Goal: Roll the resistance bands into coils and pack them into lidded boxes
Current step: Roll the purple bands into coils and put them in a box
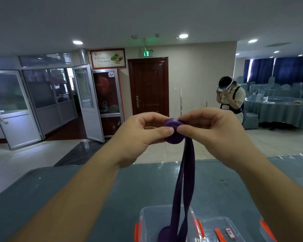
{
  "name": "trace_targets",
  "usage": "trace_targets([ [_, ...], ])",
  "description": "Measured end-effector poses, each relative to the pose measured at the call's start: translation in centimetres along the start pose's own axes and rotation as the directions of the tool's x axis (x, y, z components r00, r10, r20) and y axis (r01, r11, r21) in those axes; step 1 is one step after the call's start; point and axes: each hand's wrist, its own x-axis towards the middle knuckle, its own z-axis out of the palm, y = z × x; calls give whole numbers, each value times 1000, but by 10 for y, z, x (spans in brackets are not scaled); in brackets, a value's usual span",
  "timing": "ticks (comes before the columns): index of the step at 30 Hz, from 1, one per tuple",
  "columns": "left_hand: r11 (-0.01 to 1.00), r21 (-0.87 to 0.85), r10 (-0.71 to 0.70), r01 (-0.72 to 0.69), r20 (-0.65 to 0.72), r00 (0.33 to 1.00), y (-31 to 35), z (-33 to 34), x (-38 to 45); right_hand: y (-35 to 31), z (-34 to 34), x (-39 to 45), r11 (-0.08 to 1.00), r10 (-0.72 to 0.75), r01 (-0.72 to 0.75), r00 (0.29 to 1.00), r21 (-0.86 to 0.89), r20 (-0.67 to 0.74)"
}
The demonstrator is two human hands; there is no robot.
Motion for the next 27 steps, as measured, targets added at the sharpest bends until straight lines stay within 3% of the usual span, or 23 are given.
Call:
trace_targets([
  [4, 961, -276, -31, 25, -18, 999, -6, 3, 1, 8, 5, -3, 986, 26, -20, 999, 168, -37],
  [10, 991, -85, -103, 108, 56, 993, -1, -6, -1, 0, 0, 0, 996, 75, -68, 990, -58, 120],
  [12, 990, -119, -73, 75, 14, 997, 0, -5, -1, -2, 3, 2, 998, 53, -50, 996, -42, 67],
  [15, 953, -301, -33, 18, -45, 998, -3, 2, -1, 0, 10, 2, 995, 36, -28, 996, 96, -78],
  [17, 931, -365, -38, 13, -61, 997, -6, 5, -1, 0, 10, 1, 992, 40, -27, 994, 125, -97],
  [19, 964, -266, -25, 11, -50, 998, -4, 4, -2, -2, 6, 1, 996, 47, -42, 997, 78, -59],
  [22, 989, 145, 25, -23, -10, 1000, 3, -4, -3, -7, 0, 0, 995, 71, -69, 997, -73, 38],
  [23, 977, 210, 28, -28, 4, 1000, 4, -7, -3, -8, 0, 0, 993, 75, -69, 996, -99, 57],
  [25, 982, 184, 34, -33, 1, 999, 5, -8, -2, -9, 0, 0, 996, 56, -53, 997, -77, 45],
  [27, 1000, -7, 23, -23, -20, 1000, 3, -5, -3, -6, 1, -1, 999, 33, -33, 999, 42, -3],
])
